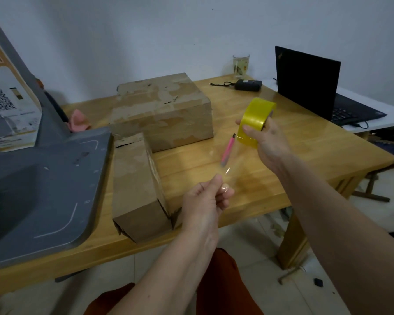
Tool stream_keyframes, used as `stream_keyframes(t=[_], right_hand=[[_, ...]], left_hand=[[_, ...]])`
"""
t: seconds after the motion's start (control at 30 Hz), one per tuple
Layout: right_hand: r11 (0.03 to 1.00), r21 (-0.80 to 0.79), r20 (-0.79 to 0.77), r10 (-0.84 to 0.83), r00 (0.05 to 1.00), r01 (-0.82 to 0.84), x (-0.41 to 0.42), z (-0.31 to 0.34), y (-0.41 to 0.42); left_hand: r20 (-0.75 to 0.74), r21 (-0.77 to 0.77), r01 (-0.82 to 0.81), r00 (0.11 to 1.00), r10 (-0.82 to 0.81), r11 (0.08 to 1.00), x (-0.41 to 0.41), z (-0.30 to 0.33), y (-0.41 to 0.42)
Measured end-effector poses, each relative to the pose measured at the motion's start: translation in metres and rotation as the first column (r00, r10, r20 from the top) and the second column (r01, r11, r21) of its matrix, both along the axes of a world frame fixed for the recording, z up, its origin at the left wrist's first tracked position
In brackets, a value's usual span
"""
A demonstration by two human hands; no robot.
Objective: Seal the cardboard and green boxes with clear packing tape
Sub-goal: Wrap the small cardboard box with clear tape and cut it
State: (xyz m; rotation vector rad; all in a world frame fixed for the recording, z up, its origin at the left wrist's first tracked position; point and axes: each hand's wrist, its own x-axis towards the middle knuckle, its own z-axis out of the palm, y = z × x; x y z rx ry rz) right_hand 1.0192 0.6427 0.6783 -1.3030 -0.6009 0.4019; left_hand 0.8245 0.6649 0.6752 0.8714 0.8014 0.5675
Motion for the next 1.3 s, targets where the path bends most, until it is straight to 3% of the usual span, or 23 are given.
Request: stream_keyframes(t=[0.37, 0.67, 0.93, 1.13, 1.23, 1.3], right_hand=[[0.987, -0.153, 0.039, -0.035, 0.999, 0.040, 0.007, -0.036, 0.005], [0.987, -0.139, 0.015, -0.082, 0.997, 0.083, 0.011, -0.032, 0.003], [0.964, -0.213, 0.074, -0.144, 0.987, 0.157, 0.006, -0.035, 0.004], [0.911, -0.280, 0.134, -0.275, 0.952, 0.302, 0.006, -0.031, 0.007], [0.923, -0.276, 0.134, -0.241, 0.961, 0.269, 0.005, -0.029, 0.008], [0.944, -0.219, 0.053, -0.241, 0.969, 0.247, 0.006, -0.028, 0.008]], left_hand=[[-0.057, -0.088, -0.022, 0.998, 0.017, 0.996, 0.005, -0.011, 0.005], [0.020, -0.172, 0.004, 1.000, -0.001, 0.985, 0.005, -0.005, 0.000], [0.002, -0.237, 0.011, 1.000, -0.011, 0.972, -0.001, -0.003, -0.002], [-0.019, -0.212, 0.042, 0.999, -0.048, 0.976, -0.002, 0.001, 0.000], [0.001, -0.153, 0.056, 0.998, -0.057, 0.987, -0.003, 0.003, 0.001], [0.028, -0.065, 0.065, 0.998, -0.063, 0.996, -0.003, 0.006, 0.002]])
